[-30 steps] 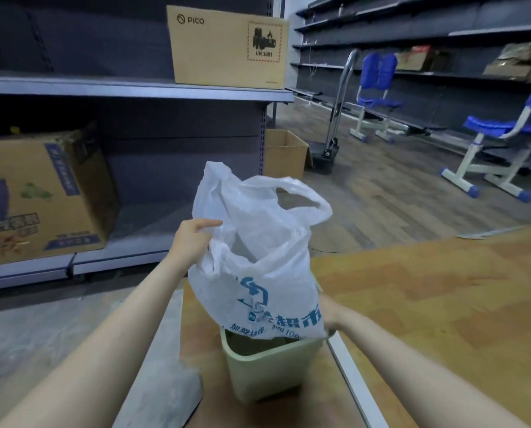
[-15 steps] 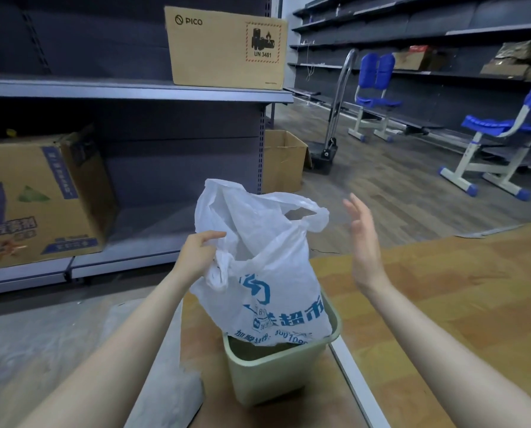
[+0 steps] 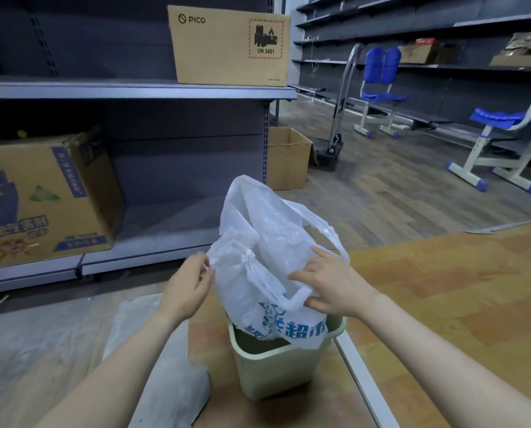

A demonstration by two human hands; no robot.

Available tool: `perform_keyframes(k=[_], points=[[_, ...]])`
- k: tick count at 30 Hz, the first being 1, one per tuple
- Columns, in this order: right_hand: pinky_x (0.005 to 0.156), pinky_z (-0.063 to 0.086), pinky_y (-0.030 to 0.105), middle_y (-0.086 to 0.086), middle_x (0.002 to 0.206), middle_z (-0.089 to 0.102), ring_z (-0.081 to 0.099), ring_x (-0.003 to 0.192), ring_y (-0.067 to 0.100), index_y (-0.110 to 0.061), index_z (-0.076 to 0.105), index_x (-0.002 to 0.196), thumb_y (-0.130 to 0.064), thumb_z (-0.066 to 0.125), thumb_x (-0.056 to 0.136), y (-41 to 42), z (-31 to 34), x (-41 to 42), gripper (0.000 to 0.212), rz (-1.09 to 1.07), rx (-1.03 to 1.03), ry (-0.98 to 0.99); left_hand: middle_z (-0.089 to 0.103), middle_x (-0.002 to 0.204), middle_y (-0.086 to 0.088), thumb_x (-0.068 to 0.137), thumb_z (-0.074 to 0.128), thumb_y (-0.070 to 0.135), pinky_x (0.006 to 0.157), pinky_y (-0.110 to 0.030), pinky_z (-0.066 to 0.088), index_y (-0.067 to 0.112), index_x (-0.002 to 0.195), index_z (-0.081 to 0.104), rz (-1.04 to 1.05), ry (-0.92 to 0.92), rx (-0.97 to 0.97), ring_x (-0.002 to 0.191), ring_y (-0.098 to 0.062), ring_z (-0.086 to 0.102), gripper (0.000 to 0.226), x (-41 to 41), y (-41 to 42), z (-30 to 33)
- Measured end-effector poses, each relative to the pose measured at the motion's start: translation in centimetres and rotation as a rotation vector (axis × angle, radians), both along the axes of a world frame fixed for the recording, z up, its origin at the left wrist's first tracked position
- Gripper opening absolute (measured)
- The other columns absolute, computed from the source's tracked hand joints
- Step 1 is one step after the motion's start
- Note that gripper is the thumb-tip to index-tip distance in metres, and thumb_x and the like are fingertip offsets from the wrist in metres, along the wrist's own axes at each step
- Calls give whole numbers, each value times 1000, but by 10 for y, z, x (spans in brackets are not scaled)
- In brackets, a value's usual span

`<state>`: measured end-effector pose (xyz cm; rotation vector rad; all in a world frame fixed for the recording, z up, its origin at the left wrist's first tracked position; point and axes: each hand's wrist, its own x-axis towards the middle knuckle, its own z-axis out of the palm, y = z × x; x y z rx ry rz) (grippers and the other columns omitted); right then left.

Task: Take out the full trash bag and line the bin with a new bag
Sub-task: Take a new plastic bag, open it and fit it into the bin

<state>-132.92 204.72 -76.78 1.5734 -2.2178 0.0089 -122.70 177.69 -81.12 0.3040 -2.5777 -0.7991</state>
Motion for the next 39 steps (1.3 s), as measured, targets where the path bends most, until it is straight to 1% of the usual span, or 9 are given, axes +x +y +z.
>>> perform_keyframes(k=[5,11,17,20,23,29,33,37,39], points=[[85,54,34,-8,53,59,58,55,14,-22,71,89,-45,49,67,-2,-1,1,39,-8,-46,58,58,128,3,95,35,52,94,-29,43,19,128,53,-205,-230,-67,118,-21,54,50,5,3,-16],[65,51,23,-7,53,57,54,55,16,-21,71,86,-46,43,72,6,-3,0,40,-47,-48,44,65,109,1,87,-1,68,94,-24,35,15,107,62,-429,-265,-425,103,-17,56,85,-13,11,-29],[56,44,22,-6,54,56,53,58,16,-22,68,80,-61,21,92,22,-11,-3,63,-46,-76,17,61,89,-9,94,26,57,80,-29,42,17,81,51,-423,-566,-360,81,-20,55,49,-31,35,-44],[55,45,23,-5,55,57,53,59,17,-21,68,80,-61,16,93,32,-16,-5,67,-43,-58,5,62,75,-2,88,12,66,76,-30,48,14,75,60,-436,-251,-530,75,-14,55,72,-28,30,-37],[56,46,23,-5,56,58,54,61,17,-21,69,82,-60,17,93,38,-21,-7,67,-36,-44,18,60,57,5,82,40,33,68,-26,48,19,55,60,-390,128,-834,65,-13,57,37,-25,15,-26],[57,46,21,-6,55,58,56,59,16,-21,71,85,-51,44,78,30,-23,-10,41,-42,-4,19,60,57,-8,82,35,19,71,-40,47,8,63,60,293,129,-497,56,-31,56,34,-14,-19,9],[55,44,21,-5,54,55,55,57,17,-20,71,83,-44,46,74,18,-22,-9,36,-15,-12,32,68,80,-9,95,35,33,72,-34,42,4,88,67,6,489,-433,72,-29,62,43,-27,12,43],[53,45,19,-6,51,53,53,55,16,-20,69,76,-41,43,72,15,-18,-3,34,-19,13,18,65,102,-3,80,30,76,91,-37,43,13,107,63,-625,-20,-644,94,-22,57,76,-30,62,32],[54,46,21,-6,53,54,54,57,16,-21,68,76,-48,41,78,17,-19,-2,38,-21,43,3,58,115,-2,80,45,67,111,-43,23,14,115,58,-692,-347,-806,111,-21,47,64,-28,74,10]])
